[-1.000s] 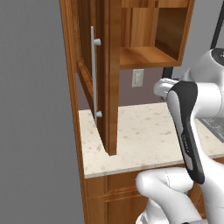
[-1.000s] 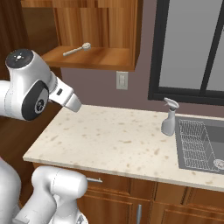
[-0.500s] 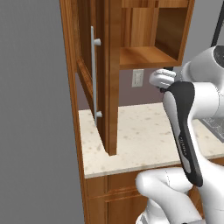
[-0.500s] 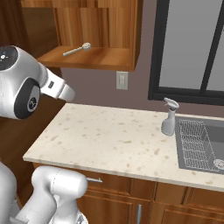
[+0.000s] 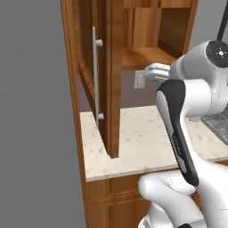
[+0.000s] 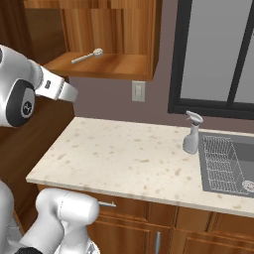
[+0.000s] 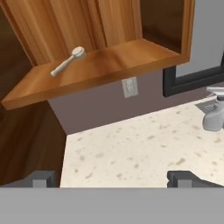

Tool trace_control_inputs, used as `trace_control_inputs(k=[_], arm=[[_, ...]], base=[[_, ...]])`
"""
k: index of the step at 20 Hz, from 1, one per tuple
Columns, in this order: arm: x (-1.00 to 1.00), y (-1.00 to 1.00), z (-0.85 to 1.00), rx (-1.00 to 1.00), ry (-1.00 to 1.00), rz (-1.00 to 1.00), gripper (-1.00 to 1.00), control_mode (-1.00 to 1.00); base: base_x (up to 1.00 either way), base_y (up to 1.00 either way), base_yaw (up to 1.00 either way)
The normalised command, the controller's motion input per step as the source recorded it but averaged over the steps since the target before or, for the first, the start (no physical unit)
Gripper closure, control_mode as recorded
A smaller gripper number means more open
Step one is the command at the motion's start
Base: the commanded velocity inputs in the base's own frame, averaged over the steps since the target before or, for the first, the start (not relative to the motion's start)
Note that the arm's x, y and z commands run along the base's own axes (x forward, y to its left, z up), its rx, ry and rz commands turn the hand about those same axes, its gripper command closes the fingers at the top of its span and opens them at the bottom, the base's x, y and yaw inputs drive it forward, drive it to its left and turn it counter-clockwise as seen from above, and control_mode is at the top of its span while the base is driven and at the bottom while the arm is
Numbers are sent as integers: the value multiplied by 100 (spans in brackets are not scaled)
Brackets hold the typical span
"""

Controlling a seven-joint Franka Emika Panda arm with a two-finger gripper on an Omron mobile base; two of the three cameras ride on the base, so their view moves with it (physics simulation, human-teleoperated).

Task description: Locate and retrieve the dish brush and spray from the cabinet. Place them next to the sink.

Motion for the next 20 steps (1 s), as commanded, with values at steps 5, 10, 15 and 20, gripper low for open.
trace_control_inputs(k=[5, 10, 15, 20], arm=[[31, 13, 36, -11, -1, 2, -100, -100], [42, 15, 11, -4, -10, 6, -100, -100], [64, 17, 2, -3, -3, 4, -100, -100], [51, 17, 0, -7, -4, 0, -100, -100]], base=[[0, 0, 0], [0, 0, 0], [0, 0, 0], [0, 0, 0]])
